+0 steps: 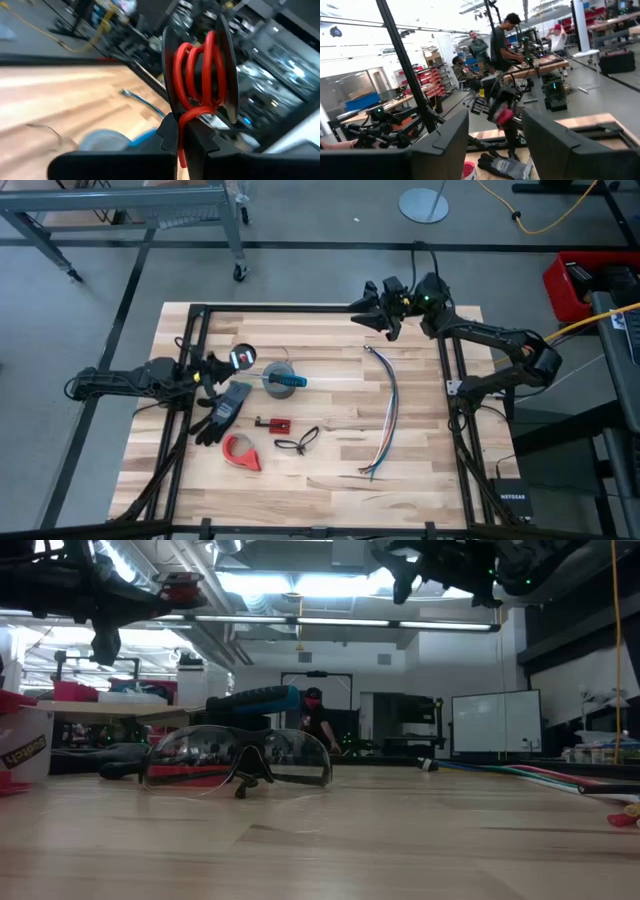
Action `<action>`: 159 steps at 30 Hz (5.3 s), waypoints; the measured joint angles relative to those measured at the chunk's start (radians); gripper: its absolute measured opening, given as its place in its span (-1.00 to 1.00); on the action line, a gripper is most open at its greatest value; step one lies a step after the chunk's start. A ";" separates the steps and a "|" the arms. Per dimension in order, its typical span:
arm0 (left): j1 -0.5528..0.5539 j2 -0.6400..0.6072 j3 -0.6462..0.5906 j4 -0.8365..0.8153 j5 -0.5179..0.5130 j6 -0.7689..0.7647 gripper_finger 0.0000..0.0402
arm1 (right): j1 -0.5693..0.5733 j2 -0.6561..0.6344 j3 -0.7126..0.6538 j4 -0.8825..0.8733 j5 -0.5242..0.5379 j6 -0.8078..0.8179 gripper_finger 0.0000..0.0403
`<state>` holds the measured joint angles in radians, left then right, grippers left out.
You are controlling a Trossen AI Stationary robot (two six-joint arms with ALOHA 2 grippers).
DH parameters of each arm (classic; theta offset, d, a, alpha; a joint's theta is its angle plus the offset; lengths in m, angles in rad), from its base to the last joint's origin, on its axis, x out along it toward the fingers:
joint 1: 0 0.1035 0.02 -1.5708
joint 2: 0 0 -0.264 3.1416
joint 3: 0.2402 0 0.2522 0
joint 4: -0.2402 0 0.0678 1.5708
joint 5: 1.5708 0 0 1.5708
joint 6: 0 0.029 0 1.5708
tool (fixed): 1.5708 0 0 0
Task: Coil cords
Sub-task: Coil the red wire into the black spool, then return to Home Position
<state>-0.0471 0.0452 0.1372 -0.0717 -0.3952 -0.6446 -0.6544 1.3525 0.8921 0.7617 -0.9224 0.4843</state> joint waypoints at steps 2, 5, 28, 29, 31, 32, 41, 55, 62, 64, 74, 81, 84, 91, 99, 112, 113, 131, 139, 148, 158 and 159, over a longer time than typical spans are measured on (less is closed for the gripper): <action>0.000 0.001 -0.003 -0.001 0.053 -0.024 -1.00 | 0.000 -0.010 -0.028 0.001 0.017 -0.001 -0.06; 0.000 0.008 -0.003 0.002 0.129 -0.048 -1.00 | 0.000 -0.021 -0.064 0.013 0.025 -0.002 -0.06; 0.062 0.131 -0.003 -0.068 -0.097 -0.455 -1.00 | 0.085 -0.024 -0.089 0.049 0.052 -0.050 -0.06; 0.070 0.137 -0.003 -0.084 -0.099 -0.474 -1.00 | 0.095 -0.024 -0.089 0.049 0.052 -0.057 -0.06; 0.086 0.150 -0.003 -0.108 -0.100 -0.495 -1.00 | 0.113 -0.024 -0.089 0.049 0.052 -0.078 -0.06; 0.095 0.157 -0.003 -0.118 -0.100 -0.497 -1.00 | 0.121 -0.024 -0.089 0.049 0.052 -0.088 -0.06; 0.212 0.209 -0.002 -0.172 -0.175 -0.498 -1.00 | 0.161 -0.024 -0.089 0.048 0.049 -0.118 -0.06; 0.386 0.233 -0.002 -0.323 -0.169 -0.584 -1.00 | 0.164 -0.024 -0.089 0.042 0.048 -0.150 -0.06; 0.429 0.303 -0.001 -0.329 -0.064 -0.777 -1.00 | 0.164 -0.024 -0.089 0.018 0.047 -0.152 -0.06; 0.429 0.343 -0.001 -0.330 -0.052 -0.838 -1.00 | 0.164 -0.024 -0.089 0.012 0.043 -0.153 -0.06; 0.429 0.582 -0.001 -0.333 -0.033 -0.946 -1.00 | 0.164 -0.024 -0.088 0.005 -0.092 -0.153 -0.06; 0.429 0.629 -0.001 -0.334 -0.017 -0.953 -1.00 | 0.164 -0.024 -0.089 0.006 -0.091 -0.153 -0.06; 0.429 0.641 -0.001 -0.335 -0.004 -0.995 -1.00 | 0.164 -0.024 -0.088 0.006 -0.091 -0.153 -0.06; 0.429 0.645 -0.001 -0.336 0.003 -1.006 -0.87 | 0.164 -0.024 -0.088 0.006 -0.092 -0.153 -0.06; 0.429 0.644 -0.002 -0.339 0.039 -1.006 -0.60 | 0.164 -0.024 -0.088 0.006 -0.092 -0.153 -0.06; 0.429 0.584 -0.003 -0.344 0.141 -0.979 -0.46 | 0.163 -0.042 -0.088 0.007 -0.127 -0.151 -0.06; 0.428 0.573 -0.003 -0.344 0.140 -0.979 -0.47 | 0.163 -0.044 -0.088 0.007 -0.127 -0.151 -0.06; 0.428 0.444 -0.003 -0.342 0.087 -0.963 -0.72 | 0.163 -0.060 -0.088 0.006 -0.126 -0.149 -0.06; 0.428 0.411 -0.002 -0.341 0.072 -0.954 -0.84 | 0.163 -0.060 -0.088 0.006 -0.126 -0.149 -0.06; 0.428 0.338 -0.001 -0.336 0.013 -0.933 -0.93 | 0.163 -0.060 -0.088 0.006 -0.126 -0.149 -0.06; 0.428 0.151 0.033 -0.353 -0.094 -0.746 -1.00 | 0.163 -0.097 -0.088 0.013 -0.148 -0.149 -0.06; 0.428 0.132 0.052 -0.346 -0.098 -0.693 -1.00 | 0.163 -0.110 -0.088 0.013 -0.152 -0.148 -0.06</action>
<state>0.3813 0.1772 0.1890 -0.4179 -0.4931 -1.3380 -0.4911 1.2426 0.8040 0.7750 -1.0746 0.3358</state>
